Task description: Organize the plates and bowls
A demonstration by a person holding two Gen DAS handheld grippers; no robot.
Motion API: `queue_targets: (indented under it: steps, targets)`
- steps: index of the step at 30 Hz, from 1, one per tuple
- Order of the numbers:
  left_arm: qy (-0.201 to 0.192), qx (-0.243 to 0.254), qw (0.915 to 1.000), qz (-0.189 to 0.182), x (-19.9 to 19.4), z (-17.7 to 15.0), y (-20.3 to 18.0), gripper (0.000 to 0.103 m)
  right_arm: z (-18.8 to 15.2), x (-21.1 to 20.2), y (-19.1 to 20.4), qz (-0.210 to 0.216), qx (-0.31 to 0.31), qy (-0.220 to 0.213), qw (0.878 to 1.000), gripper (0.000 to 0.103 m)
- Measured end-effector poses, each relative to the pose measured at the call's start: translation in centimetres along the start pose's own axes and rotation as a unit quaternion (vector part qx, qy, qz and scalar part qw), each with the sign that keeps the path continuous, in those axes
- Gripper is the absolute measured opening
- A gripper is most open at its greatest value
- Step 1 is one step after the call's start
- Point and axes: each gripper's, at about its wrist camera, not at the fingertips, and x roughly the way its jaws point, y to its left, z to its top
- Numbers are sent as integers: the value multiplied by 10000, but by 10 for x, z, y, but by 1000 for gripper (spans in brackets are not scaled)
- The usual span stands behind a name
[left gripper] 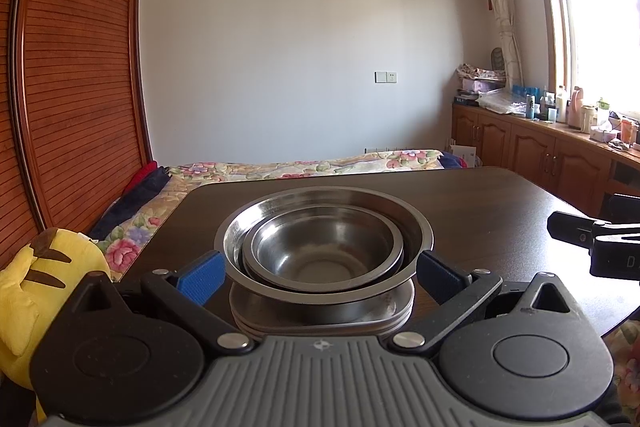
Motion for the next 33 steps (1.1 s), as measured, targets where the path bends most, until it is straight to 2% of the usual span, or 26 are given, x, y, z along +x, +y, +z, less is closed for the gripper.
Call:
queue_targets:
  steps: [33]
  targets:
    - [1,-2,10000,23,3,-2,5,103,-1,0,-4,-32,-23,-9,10000,103]
